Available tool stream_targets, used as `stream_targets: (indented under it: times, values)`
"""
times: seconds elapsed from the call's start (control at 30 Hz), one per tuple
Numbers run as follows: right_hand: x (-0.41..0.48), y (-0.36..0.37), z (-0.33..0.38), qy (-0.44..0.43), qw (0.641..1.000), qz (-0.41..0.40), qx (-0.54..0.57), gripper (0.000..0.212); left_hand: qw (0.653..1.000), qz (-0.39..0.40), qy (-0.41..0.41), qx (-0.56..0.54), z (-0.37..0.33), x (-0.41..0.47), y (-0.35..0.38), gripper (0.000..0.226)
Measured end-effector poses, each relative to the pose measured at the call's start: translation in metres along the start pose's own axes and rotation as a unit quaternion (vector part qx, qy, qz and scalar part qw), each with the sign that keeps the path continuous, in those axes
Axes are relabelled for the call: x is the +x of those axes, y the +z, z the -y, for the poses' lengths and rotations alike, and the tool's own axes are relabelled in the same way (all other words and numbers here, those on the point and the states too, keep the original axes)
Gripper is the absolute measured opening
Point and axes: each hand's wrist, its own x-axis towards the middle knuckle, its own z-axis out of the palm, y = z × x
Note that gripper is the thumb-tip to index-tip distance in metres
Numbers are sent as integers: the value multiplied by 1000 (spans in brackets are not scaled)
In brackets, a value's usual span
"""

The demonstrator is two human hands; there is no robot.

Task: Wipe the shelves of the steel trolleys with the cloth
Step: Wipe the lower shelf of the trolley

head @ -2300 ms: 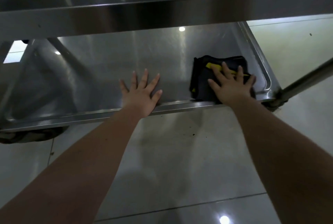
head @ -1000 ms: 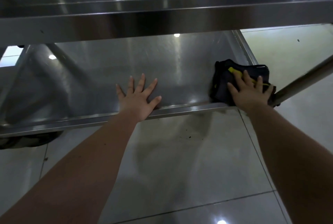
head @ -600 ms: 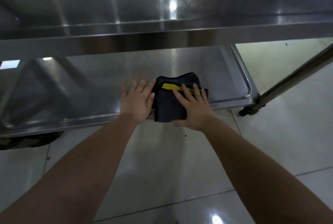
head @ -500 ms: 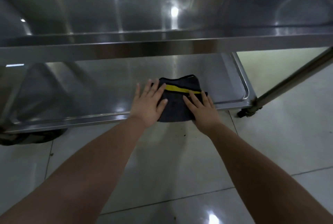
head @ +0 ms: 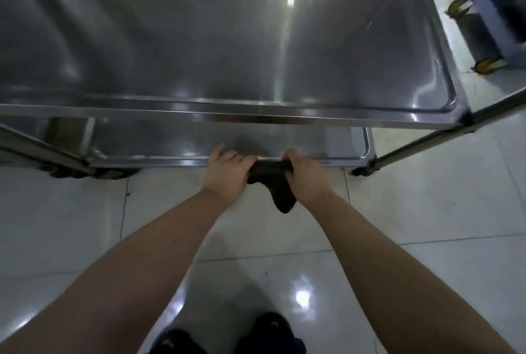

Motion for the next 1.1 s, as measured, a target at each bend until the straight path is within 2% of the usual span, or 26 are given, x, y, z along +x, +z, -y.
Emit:
stream_targets:
  times: [0.17,0.43,0.53,0.63,0.7,0.9,1.1]
  values:
    - [-71,-68,67,-62,998,-1,-12,26,996,5,82,43,-11,-46,-139,30]
    - [-166,-251,196,-201,979,-26,9,36,996,24,27,81,-61,-82,-425,28]
    - [-195,-340,253,-284,958,-34,20,33,995,-19,-11,99,-87,-88,-542,18]
    - [-215,-413,311,-394,914,-95,4,29,982,-92,-77,144,-106,-105,-640,23]
    - [-224,-449,355,-441,890,-116,9,29,972,-112,-133,155,-108,-118,-692,25]
    - [-242,-507,506,-517,843,-129,68,18,923,-203,-289,156,-77,-173,-809,15]
    - [-273,-529,667,-579,804,-119,59,20,886,-287,-329,157,-18,-256,-906,12]
